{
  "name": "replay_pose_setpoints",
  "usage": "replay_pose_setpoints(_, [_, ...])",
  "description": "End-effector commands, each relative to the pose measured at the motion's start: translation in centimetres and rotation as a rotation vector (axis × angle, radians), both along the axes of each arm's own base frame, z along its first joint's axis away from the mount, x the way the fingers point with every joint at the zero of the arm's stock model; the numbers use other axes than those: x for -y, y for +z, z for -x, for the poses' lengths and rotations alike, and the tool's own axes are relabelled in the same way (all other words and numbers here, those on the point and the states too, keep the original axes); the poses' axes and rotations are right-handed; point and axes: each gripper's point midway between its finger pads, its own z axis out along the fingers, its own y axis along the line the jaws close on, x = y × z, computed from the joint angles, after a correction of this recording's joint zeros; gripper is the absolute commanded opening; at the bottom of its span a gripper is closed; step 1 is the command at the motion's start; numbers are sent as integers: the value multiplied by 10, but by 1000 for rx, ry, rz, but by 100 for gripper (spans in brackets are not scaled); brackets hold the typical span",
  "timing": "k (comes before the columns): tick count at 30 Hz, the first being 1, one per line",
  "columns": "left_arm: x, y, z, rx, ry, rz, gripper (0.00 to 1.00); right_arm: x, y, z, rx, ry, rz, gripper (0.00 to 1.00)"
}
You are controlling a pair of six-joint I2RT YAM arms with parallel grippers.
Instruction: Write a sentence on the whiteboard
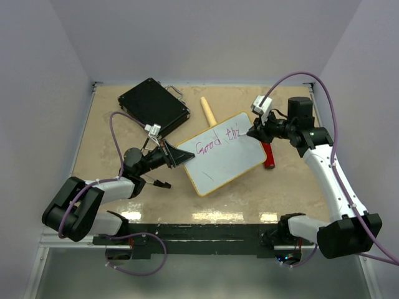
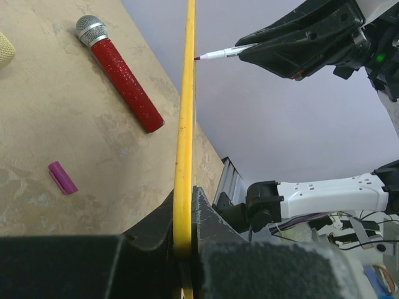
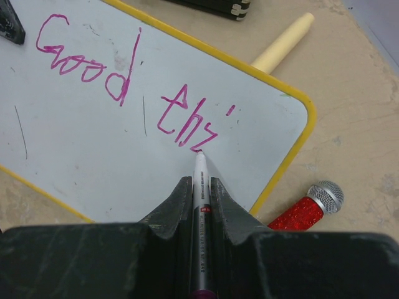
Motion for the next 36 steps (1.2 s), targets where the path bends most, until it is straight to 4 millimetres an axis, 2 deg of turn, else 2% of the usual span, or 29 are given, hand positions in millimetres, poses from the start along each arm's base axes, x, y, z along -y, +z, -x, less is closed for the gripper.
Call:
replay_pose_setpoints(1, [-2, 45, 5, 174, -9, 95, 0, 4, 38, -17, 122, -71, -29, 0])
replay_pose_setpoints(3, [-2, 45, 5, 172, -9, 96, 0, 2, 46, -19, 138, -62, -29, 0])
replay_pose_setpoints(8, [-1, 46, 5, 176, -10, 96, 0, 3, 45, -24, 138, -73, -30, 0])
replay_pose_setpoints(13, [-1, 47, 6, 180, -14, 98, 0, 4, 31, -25, 97, -75, -12, 0])
replay_pose_setpoints(17, [-2, 46, 5, 181, -10, 98, 0, 5, 16, -13, 52, -46, 13, 0])
replay_pose_setpoints(22, [-2, 45, 5, 177, -12, 97, 0, 4, 8, -2, 33, -7, 30, 0])
replay_pose_setpoints(30, [-2, 46, 5, 178, -12, 97, 0, 2, 10, -2, 35, 8, 30, 0])
replay_pose_setpoints(36, [-1, 47, 5, 176, -19, 97, 0, 3, 32, -22, 93, -53, -7, 0])
